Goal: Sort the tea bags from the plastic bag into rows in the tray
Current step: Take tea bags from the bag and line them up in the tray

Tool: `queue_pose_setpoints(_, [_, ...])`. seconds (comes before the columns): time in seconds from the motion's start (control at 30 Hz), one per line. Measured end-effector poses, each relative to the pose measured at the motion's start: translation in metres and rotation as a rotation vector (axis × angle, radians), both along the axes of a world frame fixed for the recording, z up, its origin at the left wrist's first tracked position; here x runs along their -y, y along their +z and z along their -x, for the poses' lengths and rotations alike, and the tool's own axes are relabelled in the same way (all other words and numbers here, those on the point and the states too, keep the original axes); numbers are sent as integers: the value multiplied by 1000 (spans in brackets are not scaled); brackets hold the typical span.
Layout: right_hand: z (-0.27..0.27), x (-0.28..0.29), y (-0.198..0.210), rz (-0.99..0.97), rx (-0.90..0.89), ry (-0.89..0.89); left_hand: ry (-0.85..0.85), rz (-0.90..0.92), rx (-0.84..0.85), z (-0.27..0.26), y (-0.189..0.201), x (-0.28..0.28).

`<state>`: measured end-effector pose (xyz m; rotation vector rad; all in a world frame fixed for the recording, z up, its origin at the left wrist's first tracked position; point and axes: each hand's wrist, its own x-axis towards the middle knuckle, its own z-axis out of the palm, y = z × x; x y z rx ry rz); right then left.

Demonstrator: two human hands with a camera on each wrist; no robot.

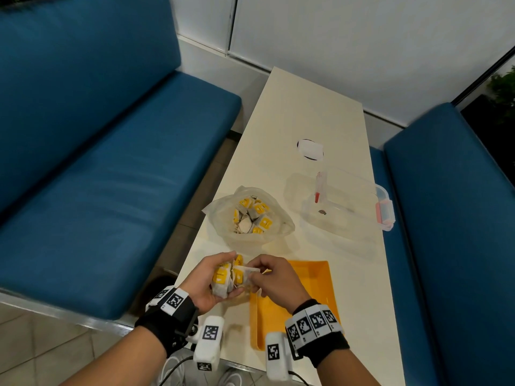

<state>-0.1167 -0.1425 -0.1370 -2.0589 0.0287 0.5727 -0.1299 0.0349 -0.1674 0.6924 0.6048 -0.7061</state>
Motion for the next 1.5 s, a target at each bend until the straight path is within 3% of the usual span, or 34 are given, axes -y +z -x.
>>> queue_pose_setpoints(0.17, [1,-1,4,-43,-56,8,-60,10,75,3,1,3])
queue_pose_setpoints(0.37, [0,-9,0,156,85,133,-63,5,108,3,-4,5])
queue_pose_setpoints(0.67, [-3,-10,12,301,119,194,-14,-36,141,5,-8,2])
queue_pose_setpoints(1.07, [-10,-9,17,261,-29,158,6,-17,87,5,-12,-3])
queue_pose_setpoints(1.3, [-13,-11,24,293,-30,168,-64,-43,192,7,-10,-1])
queue_pose_setpoints(1.5, [-15,-6,28,322,-105,210,-35,-67,170,4,-15,-2])
